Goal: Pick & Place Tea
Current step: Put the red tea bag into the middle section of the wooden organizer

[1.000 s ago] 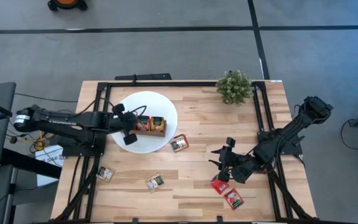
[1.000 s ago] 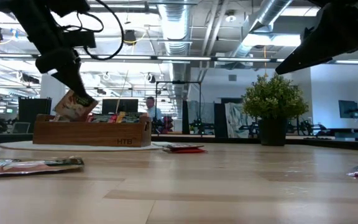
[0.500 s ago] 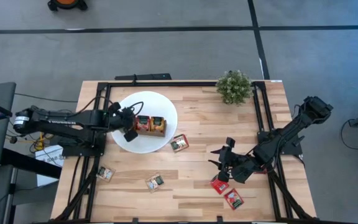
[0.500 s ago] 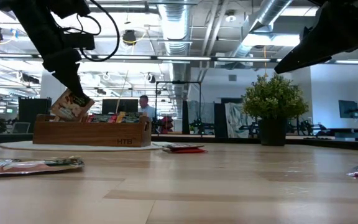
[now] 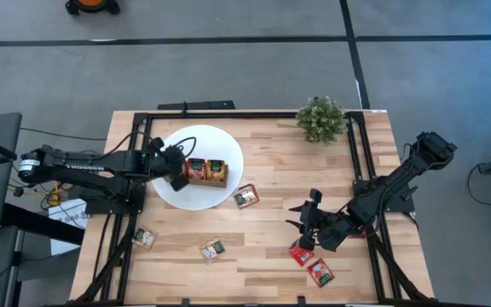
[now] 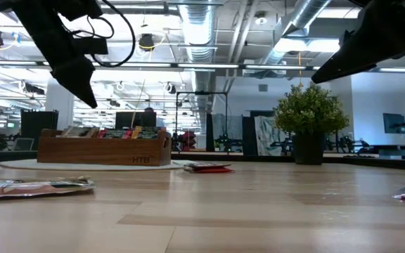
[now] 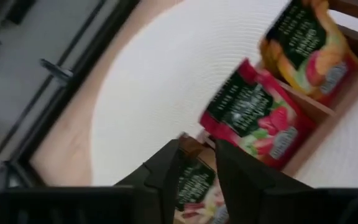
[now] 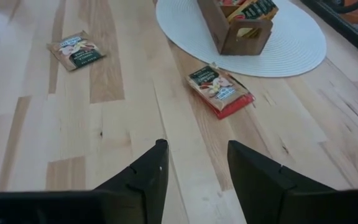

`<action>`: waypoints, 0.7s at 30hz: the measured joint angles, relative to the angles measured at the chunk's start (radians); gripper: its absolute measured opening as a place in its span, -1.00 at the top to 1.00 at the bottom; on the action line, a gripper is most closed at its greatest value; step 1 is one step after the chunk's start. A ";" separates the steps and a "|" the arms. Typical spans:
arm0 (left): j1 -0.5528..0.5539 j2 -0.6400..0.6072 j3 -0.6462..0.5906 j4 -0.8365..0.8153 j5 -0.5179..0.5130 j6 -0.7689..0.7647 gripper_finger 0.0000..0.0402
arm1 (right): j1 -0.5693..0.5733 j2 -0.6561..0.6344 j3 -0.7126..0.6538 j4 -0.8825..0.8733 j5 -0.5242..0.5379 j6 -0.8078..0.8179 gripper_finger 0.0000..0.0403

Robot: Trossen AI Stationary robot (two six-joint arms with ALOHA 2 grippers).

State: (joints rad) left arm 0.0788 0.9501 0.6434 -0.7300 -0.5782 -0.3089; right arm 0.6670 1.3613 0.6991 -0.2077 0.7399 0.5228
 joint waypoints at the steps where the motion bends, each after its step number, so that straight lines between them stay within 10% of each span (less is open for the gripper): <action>1: 0.000 0.000 0.002 -0.001 -0.014 0.003 0.50 | 0.000 0.000 0.000 0.000 -0.004 0.000 0.23; 9: -0.069 0.000 0.109 0.052 -0.021 0.032 0.54 | -0.005 0.000 0.000 -0.002 -0.008 -0.008 0.23; 21: -0.353 0.176 0.059 0.754 0.020 0.294 0.84 | 0.000 0.043 0.000 0.006 -0.042 0.000 0.30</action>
State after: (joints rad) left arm -0.2745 1.1263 0.7019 0.0238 -0.5582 -0.0152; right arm 0.6672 1.4046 0.6994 -0.2013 0.6983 0.5224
